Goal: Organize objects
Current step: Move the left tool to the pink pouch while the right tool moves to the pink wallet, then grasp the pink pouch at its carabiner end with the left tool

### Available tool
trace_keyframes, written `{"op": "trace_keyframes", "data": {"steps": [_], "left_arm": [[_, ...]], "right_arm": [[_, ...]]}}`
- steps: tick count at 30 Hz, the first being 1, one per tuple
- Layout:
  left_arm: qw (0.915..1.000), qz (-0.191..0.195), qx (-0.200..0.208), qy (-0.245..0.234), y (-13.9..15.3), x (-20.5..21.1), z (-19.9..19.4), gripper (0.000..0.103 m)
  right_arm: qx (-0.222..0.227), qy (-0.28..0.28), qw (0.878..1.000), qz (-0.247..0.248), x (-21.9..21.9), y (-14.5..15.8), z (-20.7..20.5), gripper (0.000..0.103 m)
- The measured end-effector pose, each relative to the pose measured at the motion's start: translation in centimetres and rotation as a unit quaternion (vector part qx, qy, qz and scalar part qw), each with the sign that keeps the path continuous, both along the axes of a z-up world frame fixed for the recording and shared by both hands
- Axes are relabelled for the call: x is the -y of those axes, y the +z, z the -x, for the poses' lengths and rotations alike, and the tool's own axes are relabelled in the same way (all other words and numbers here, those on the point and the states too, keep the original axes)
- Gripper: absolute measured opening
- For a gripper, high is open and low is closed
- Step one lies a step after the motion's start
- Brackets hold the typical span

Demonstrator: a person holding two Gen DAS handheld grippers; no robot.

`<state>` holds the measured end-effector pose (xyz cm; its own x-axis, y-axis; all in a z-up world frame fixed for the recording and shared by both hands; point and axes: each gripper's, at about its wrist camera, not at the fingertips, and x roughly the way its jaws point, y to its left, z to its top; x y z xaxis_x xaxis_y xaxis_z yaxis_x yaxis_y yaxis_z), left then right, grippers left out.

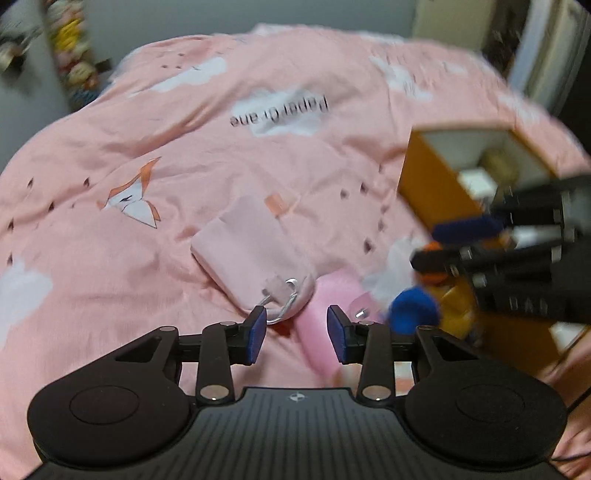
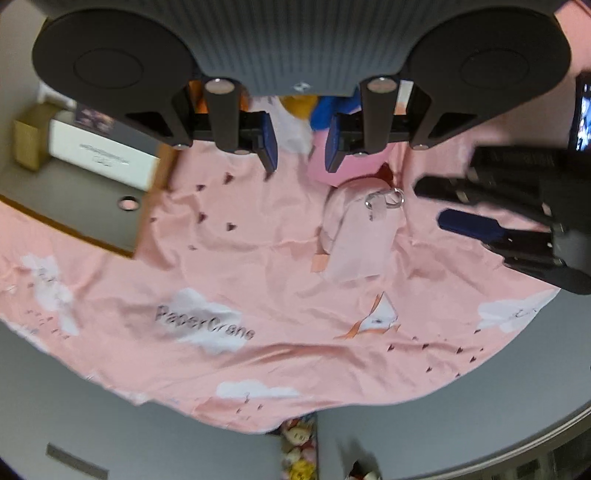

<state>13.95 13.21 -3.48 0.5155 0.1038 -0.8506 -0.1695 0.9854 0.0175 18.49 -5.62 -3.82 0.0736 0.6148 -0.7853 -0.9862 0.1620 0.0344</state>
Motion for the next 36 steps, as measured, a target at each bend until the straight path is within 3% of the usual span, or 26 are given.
{"op": "trace_keyframes", "data": {"steps": [9, 15, 16, 17, 22, 26, 28, 32, 36], "left_arm": [[0.9880, -0.120, -0.038, -0.089, -4.7, 1.9, -3.0, 0.058], [0.9820, -0.148, -0.051, -0.105, -6.8, 2.2, -4.2, 0.058], [0.9813, -0.151, -0.051, -0.108, -6.8, 2.3, -4.2, 0.052], [0.9813, -0.147, -0.050, -0.114, -6.8, 2.4, -4.1, 0.046], [0.9868, -0.125, -0.039, -0.095, -5.5, 1.8, -3.4, 0.036], [0.9918, -0.085, -0.023, -0.093, -2.3, 1.1, -2.2, 0.031], [0.9939, -0.054, -0.019, -0.094, -0.1, 0.6, -1.7, 0.023], [0.9939, -0.004, -0.011, -0.110, 4.0, 0.0, -1.0, 0.022], [0.9927, 0.021, -0.009, -0.118, 5.8, 0.0, -1.0, 0.022]], "right_arm": [[-0.015, -0.013, 0.999, 0.044, -3.5, -3.8, -0.6, 0.030], [-0.025, -0.025, 0.998, 0.059, -3.5, -5.0, -1.6, 0.031], [-0.025, -0.027, 0.997, 0.061, -3.5, -5.2, -1.7, 0.031], [-0.026, -0.029, 0.997, 0.063, -3.5, -5.3, -1.8, 0.031], [-0.028, -0.032, 0.997, 0.062, -3.0, -5.4, -1.8, 0.031], [-0.023, -0.031, 0.998, 0.050, -2.5, -4.8, -1.8, 0.031], [-0.025, -0.032, 0.998, 0.044, -2.5, -4.4, -1.8, 0.031], [-0.028, -0.030, 0.999, 0.023, -2.2, -3.3, -1.6, 0.031], [-0.028, -0.019, 0.999, 0.017, -2.2, -2.8, -1.0, 0.031]]}}
